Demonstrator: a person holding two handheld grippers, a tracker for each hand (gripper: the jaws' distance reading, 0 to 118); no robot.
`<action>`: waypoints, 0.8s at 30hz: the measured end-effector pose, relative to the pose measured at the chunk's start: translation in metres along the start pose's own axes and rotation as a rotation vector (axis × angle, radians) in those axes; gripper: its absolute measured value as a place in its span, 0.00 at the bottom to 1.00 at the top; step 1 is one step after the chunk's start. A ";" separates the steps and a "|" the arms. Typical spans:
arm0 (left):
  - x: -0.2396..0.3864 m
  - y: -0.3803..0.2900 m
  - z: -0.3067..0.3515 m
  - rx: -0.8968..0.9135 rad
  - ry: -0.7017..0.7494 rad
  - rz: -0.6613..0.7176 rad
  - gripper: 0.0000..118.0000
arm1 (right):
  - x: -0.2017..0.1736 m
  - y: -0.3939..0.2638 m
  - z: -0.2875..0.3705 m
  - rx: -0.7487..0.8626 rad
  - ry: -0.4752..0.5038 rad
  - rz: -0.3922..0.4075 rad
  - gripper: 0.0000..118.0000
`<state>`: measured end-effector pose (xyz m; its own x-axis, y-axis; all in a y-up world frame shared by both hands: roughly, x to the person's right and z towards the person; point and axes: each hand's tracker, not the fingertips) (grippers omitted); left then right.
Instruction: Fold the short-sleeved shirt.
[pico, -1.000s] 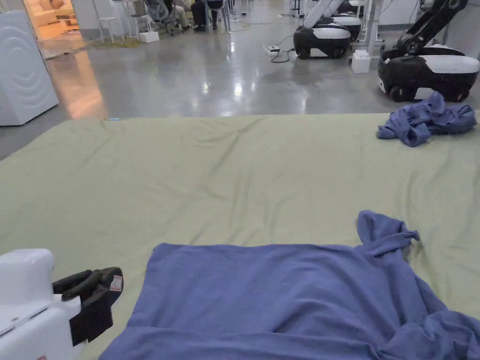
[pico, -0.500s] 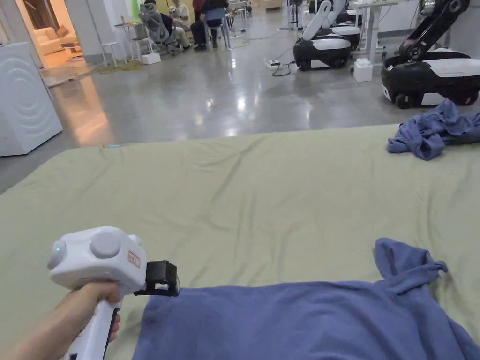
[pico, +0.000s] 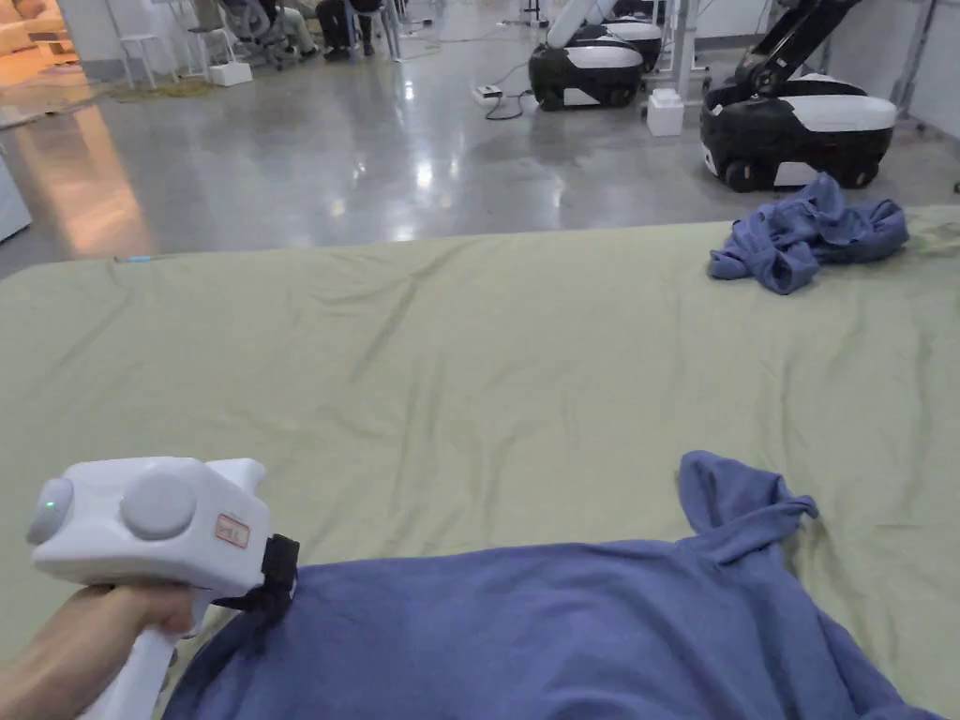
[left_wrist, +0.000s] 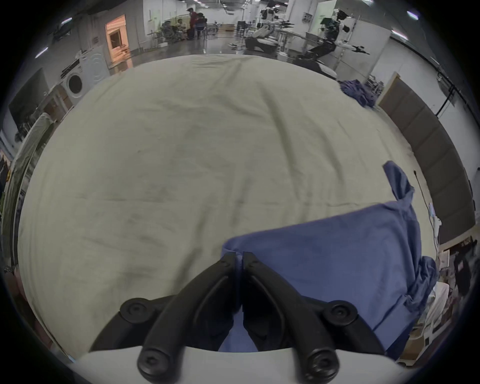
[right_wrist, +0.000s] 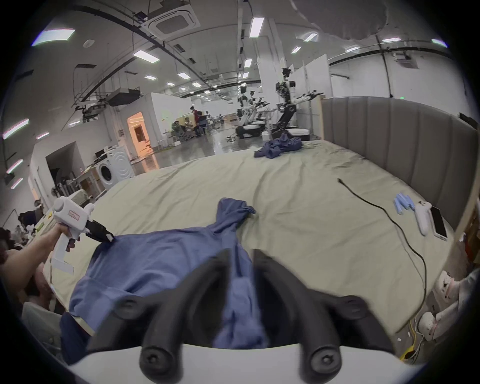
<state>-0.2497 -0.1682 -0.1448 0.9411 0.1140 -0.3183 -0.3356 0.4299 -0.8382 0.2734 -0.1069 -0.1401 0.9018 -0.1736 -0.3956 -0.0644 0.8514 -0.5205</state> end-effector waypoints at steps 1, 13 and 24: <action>0.002 -0.003 0.004 0.014 -0.003 -0.001 0.04 | 0.001 0.011 -0.012 -0.006 0.004 -0.003 0.55; -0.004 -0.012 0.012 0.051 -0.009 -0.029 0.04 | -0.004 0.034 -0.255 -0.654 -0.053 0.126 0.59; -0.018 -0.028 0.051 0.127 -0.048 -0.005 0.04 | -0.010 0.054 -0.182 -0.488 0.138 0.001 0.08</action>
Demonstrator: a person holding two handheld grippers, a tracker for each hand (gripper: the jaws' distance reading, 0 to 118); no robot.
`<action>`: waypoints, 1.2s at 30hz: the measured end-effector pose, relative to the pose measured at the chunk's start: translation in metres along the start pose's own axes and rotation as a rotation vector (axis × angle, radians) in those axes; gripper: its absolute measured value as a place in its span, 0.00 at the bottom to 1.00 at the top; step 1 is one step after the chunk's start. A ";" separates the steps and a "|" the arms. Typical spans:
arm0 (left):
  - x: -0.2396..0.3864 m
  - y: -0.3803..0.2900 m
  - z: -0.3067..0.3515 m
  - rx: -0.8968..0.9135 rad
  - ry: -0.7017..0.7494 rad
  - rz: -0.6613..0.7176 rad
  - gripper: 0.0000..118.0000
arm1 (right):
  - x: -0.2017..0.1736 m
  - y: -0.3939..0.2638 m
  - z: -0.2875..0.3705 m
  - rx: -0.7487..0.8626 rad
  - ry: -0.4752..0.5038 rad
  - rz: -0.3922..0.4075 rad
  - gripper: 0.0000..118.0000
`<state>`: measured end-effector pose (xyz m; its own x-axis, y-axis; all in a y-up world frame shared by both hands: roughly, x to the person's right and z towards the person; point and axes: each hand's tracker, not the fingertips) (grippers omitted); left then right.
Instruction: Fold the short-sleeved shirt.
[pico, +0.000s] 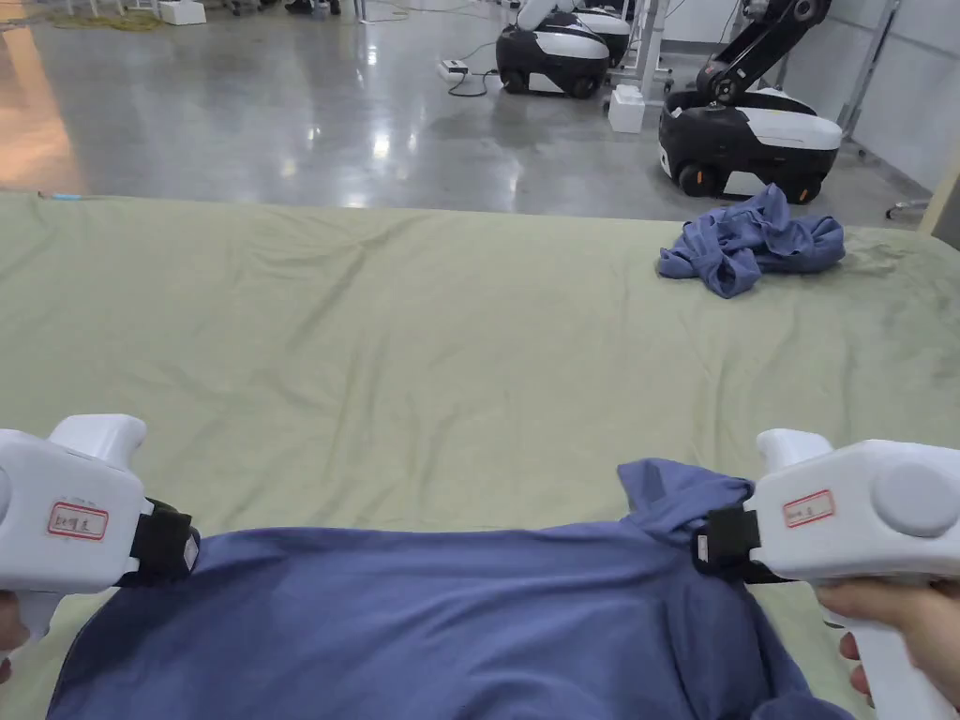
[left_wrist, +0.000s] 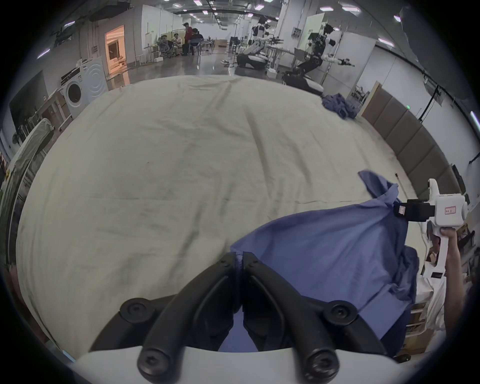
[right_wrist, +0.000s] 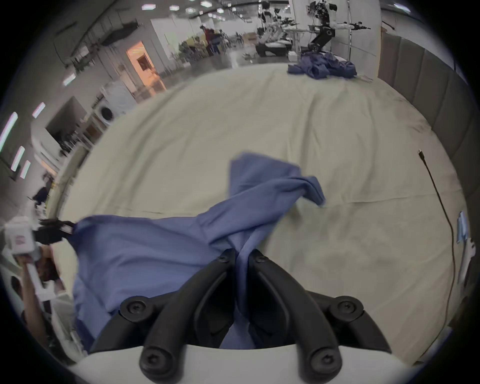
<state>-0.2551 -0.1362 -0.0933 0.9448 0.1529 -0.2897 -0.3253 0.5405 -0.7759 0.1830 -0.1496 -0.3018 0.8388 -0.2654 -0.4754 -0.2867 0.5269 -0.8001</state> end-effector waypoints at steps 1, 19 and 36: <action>0.001 -0.005 0.012 0.015 -0.005 -0.007 0.04 | 0.000 -0.001 0.015 0.023 0.025 0.001 0.08; 0.010 -0.186 0.137 -0.022 0.015 0.068 0.04 | -0.015 -0.173 0.171 0.078 -0.042 0.193 0.08; 0.025 -0.221 0.185 0.512 0.105 0.025 0.96 | -0.021 -0.238 0.202 0.574 -0.321 0.194 0.92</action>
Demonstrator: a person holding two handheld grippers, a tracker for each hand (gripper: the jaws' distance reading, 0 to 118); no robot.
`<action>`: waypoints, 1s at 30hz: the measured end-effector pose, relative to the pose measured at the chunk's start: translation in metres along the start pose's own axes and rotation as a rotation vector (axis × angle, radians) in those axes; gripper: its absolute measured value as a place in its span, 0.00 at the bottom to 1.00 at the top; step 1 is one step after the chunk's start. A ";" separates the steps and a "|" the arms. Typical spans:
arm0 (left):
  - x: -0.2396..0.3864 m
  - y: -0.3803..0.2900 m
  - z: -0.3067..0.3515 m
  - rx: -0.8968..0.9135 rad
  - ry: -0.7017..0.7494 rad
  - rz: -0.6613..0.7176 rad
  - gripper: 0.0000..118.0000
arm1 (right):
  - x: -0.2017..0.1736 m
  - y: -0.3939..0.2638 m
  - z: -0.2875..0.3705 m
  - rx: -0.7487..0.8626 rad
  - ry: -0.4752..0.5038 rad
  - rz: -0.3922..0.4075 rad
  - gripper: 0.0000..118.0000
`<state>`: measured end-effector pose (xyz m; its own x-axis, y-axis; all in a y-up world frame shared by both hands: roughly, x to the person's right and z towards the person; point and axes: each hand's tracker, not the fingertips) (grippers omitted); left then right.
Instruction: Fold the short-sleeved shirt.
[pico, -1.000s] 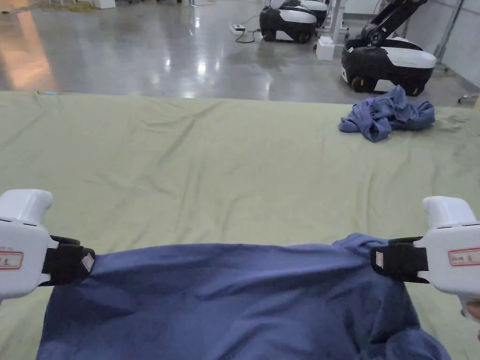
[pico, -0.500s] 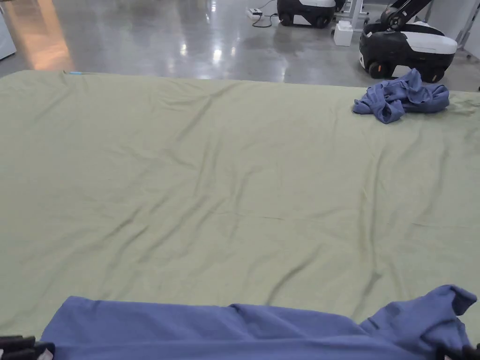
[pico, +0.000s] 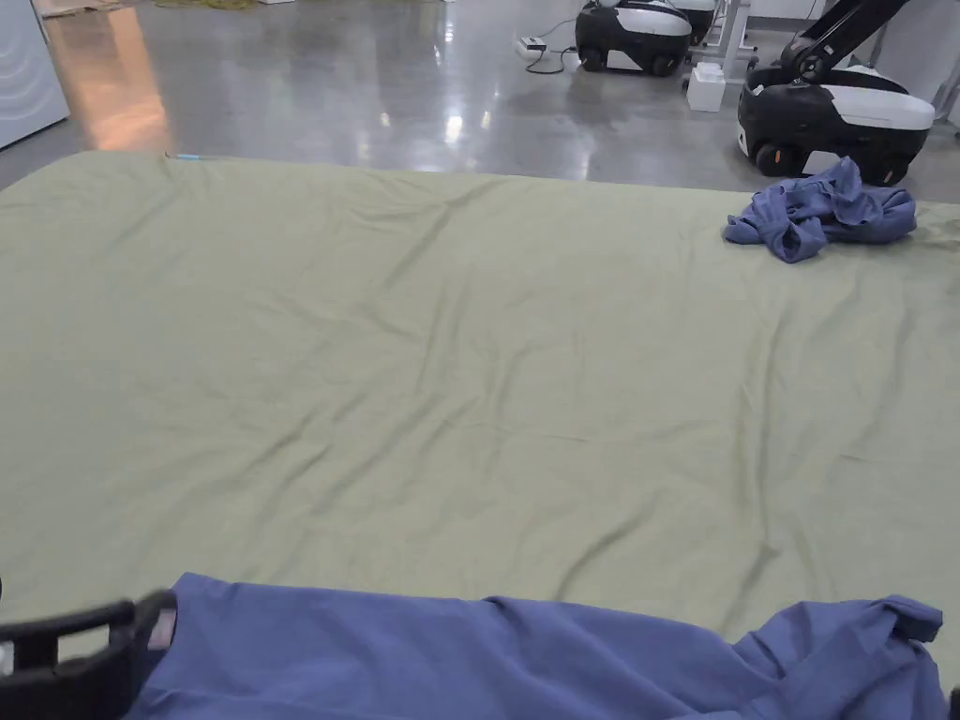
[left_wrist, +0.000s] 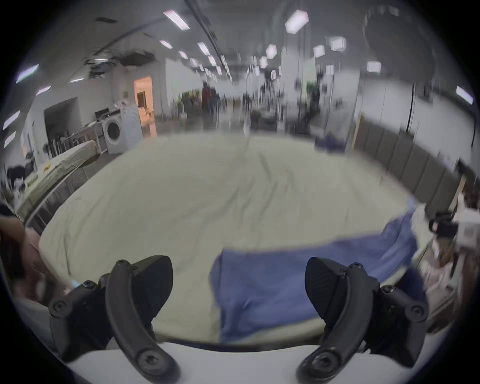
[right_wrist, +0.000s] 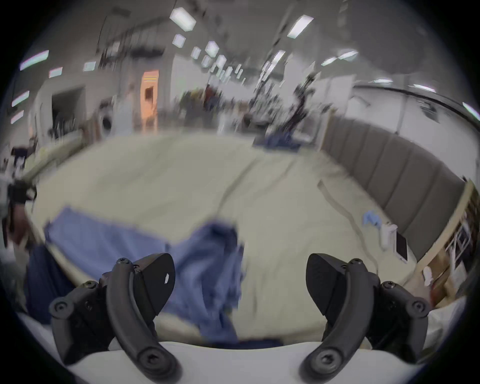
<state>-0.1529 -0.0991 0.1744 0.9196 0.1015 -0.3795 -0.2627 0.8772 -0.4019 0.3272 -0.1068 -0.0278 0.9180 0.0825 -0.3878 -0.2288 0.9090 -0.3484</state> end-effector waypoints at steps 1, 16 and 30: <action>0.003 0.005 0.007 0.081 -0.016 0.022 0.95 | -0.002 0.010 0.009 0.099 0.003 -0.036 0.92; -0.066 -0.011 -0.047 -0.111 -0.424 0.587 0.00 | -0.075 0.032 -0.005 0.216 0.284 -0.225 0.07; -0.155 -0.053 -0.144 -0.621 -0.627 0.884 1.00 | -0.087 0.019 -0.004 0.097 0.263 -0.280 0.07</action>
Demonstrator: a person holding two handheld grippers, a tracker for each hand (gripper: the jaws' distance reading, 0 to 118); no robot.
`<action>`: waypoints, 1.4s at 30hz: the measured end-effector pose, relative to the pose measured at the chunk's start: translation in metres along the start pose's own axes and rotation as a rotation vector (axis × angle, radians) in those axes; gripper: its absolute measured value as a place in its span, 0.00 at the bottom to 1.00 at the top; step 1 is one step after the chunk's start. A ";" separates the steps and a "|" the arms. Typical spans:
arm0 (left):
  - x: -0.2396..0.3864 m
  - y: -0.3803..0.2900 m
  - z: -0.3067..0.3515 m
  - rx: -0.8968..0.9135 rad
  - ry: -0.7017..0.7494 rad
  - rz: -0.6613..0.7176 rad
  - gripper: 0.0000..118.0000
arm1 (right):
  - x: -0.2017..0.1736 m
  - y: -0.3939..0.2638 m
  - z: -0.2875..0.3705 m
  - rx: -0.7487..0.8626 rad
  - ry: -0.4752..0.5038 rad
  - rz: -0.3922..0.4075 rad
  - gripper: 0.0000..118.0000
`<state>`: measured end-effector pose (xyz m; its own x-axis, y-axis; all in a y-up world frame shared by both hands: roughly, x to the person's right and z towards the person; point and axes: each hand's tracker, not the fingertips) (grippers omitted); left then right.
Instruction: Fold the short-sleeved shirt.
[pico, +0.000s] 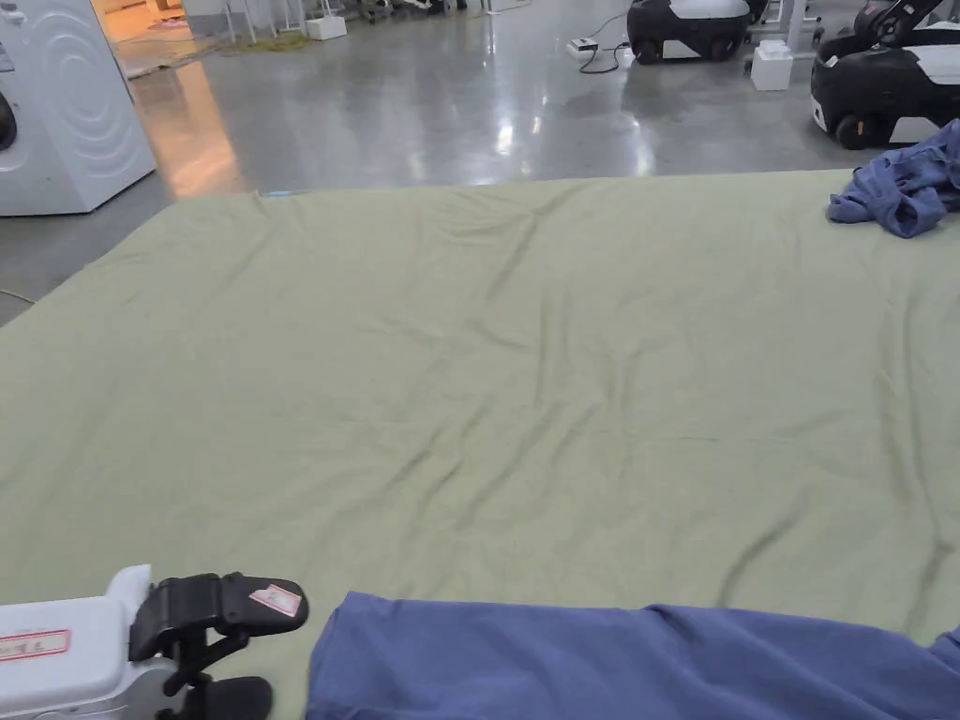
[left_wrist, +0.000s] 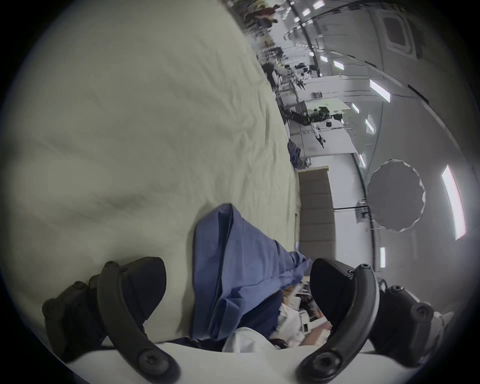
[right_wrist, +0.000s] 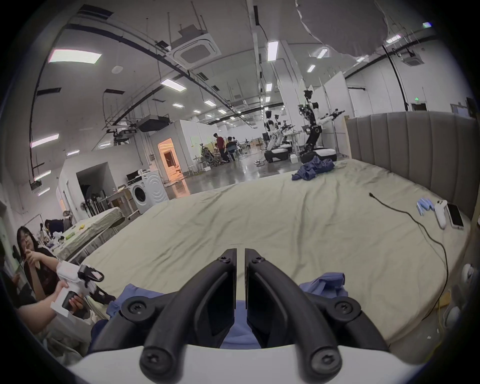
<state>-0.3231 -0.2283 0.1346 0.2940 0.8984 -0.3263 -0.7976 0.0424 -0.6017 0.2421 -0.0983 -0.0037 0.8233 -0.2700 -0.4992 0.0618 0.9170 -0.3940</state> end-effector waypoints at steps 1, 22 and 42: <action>-0.005 0.001 -0.010 -0.032 -0.007 0.016 1.00 | 0.000 -0.001 0.001 -0.003 -0.004 -0.012 0.07; 0.002 0.033 0.011 0.130 0.131 -0.066 0.04 | 0.025 0.028 -0.001 0.054 -0.094 -0.024 0.07; 0.162 -0.011 -0.080 -0.016 0.507 -0.457 0.04 | 0.043 0.027 0.017 0.115 -0.039 -0.104 0.07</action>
<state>-0.2243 -0.1181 0.0302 0.8131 0.4754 -0.3358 -0.5277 0.3588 -0.7699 0.2888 -0.0808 -0.0228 0.8302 -0.3558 -0.4292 0.2102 0.9128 -0.3501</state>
